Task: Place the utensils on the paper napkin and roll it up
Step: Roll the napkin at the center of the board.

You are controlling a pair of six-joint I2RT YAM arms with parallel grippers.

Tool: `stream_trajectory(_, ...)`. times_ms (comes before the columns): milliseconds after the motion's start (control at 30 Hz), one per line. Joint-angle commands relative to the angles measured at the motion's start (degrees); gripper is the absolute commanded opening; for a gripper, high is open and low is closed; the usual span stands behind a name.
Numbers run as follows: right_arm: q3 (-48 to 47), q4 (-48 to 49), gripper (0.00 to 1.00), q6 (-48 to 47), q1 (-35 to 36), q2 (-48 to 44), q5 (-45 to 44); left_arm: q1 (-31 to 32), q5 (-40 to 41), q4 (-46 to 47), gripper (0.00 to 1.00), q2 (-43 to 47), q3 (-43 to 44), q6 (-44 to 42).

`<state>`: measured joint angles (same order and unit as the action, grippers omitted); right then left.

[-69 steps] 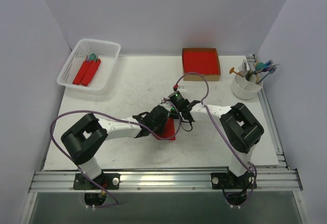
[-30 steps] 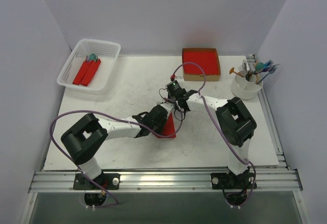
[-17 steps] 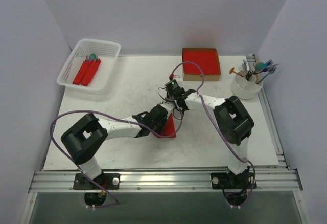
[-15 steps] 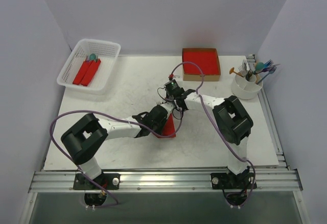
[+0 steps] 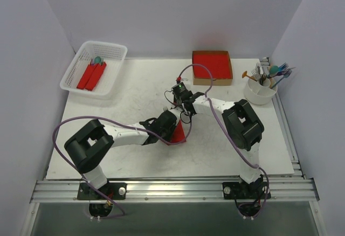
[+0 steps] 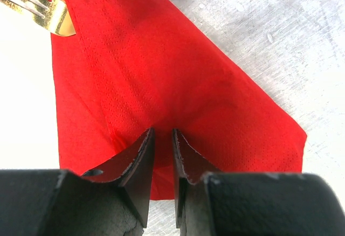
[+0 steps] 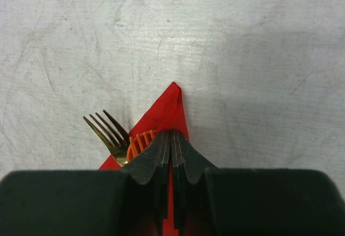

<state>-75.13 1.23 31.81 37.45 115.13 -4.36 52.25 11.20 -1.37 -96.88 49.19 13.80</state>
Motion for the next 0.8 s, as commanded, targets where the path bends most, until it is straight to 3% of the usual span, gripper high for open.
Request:
stream_trajectory(0, -2.03, -0.27, 0.0, -0.35, -2.03, 2.99, -3.55, 1.19, -5.23, -2.24, 0.27, -0.94, -1.46, -1.15)
stream_trajectory(767, -0.46, 0.96, 0.01, -0.96, -2.56, -1.84, -1.53, 1.1, -5.4, -2.85, 0.27, -0.77, -0.67, -1.32)
